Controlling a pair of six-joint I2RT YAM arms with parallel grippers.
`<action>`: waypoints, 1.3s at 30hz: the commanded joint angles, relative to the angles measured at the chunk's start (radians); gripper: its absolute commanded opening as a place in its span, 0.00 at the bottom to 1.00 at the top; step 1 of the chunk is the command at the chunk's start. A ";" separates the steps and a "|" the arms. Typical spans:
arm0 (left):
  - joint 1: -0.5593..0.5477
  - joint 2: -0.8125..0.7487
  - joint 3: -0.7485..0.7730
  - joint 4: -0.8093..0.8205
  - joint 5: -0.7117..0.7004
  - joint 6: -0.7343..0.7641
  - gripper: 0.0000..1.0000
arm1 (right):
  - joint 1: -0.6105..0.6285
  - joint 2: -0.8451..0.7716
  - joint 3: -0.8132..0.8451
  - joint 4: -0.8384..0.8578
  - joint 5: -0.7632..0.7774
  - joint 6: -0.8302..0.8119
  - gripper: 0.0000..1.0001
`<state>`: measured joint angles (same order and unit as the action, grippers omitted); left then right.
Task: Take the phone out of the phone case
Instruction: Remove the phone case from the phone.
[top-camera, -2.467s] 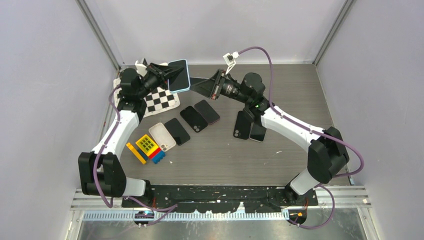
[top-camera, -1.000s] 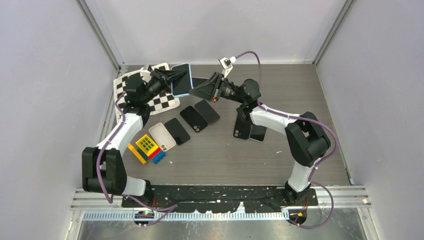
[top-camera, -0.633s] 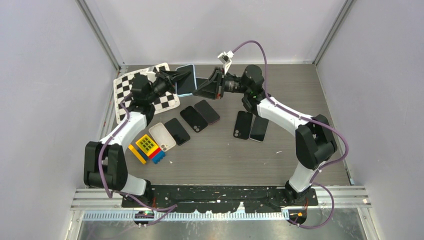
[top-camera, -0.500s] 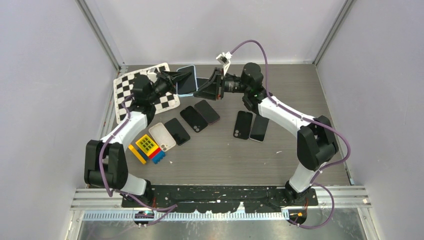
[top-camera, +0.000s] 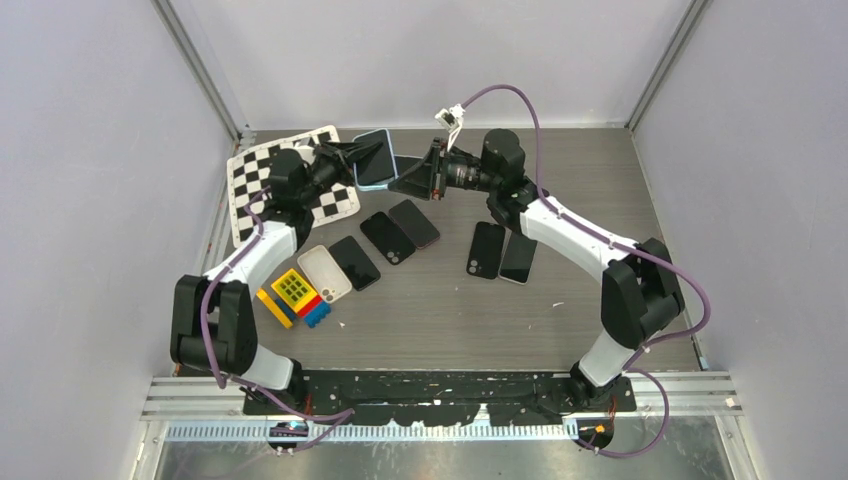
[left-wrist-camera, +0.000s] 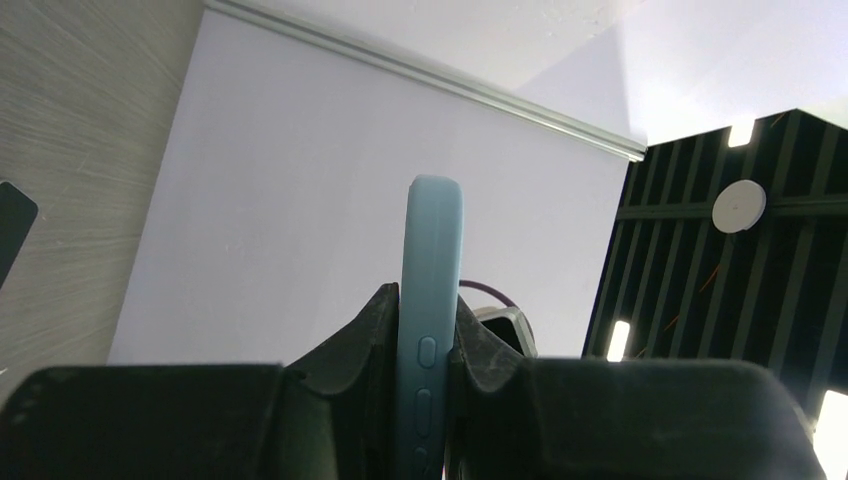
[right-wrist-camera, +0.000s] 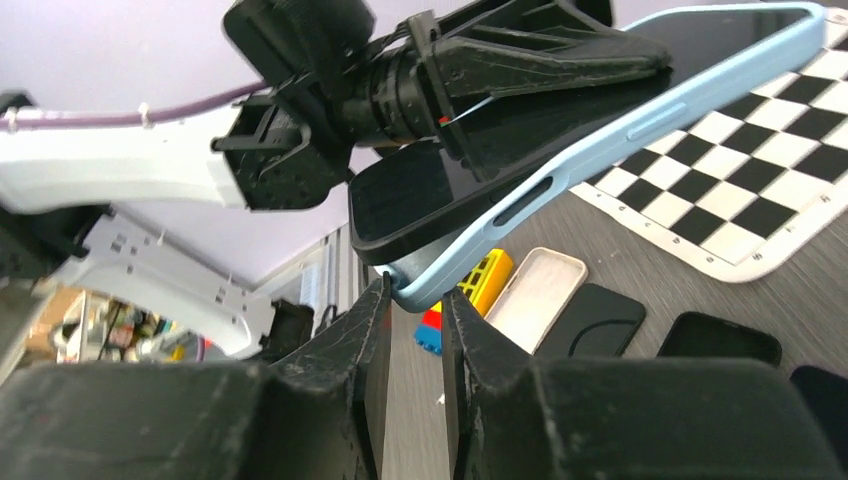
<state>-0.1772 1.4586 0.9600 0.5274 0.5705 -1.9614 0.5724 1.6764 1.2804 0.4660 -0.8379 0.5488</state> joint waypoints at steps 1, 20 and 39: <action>-0.111 -0.036 0.118 0.192 0.184 -0.224 0.00 | 0.009 0.065 0.007 -0.244 0.454 0.052 0.01; -0.145 -0.002 0.210 0.304 0.207 -0.206 0.00 | 0.064 0.252 0.191 -0.715 0.765 0.048 0.05; -0.133 0.069 0.122 0.343 0.094 -0.159 0.00 | 0.049 -0.243 -0.113 -0.164 0.317 -0.050 0.67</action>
<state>-0.2817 1.5715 1.0416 0.6807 0.5999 -2.0041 0.6163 1.4933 1.2179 0.2462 -0.5114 0.5671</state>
